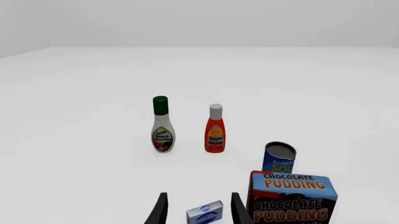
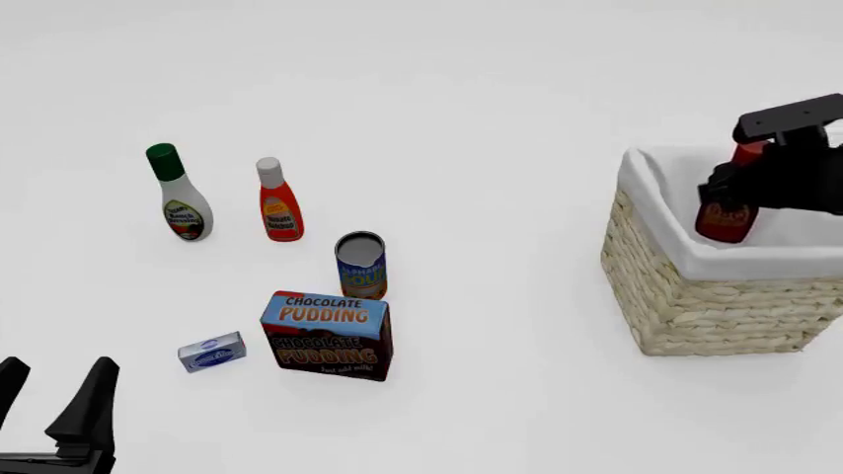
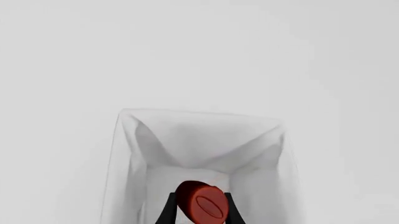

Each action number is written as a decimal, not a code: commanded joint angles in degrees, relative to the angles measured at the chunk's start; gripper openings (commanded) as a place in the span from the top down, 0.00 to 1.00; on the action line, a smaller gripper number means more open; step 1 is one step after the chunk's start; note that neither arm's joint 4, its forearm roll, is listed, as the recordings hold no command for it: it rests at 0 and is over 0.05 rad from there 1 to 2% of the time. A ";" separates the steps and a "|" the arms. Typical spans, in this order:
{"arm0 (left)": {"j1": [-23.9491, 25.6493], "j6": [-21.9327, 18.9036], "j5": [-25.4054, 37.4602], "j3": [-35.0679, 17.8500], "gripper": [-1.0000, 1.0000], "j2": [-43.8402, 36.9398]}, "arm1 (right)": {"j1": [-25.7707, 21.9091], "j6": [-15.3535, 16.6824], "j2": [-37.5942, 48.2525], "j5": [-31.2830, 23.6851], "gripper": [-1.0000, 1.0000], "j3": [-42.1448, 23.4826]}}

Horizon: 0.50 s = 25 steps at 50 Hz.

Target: Pick the bbq sauce and place it in the basket.

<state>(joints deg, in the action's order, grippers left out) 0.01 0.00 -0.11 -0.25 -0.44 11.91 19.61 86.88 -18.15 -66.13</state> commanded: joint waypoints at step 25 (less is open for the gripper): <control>0.00 0.00 0.00 0.00 0.00 0.00 | 0.74 -1.09 7.63 5.11 1.00 0.69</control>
<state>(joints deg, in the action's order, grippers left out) 0.01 0.00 -0.11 -0.25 -0.44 12.27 19.54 92.59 -14.32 -64.95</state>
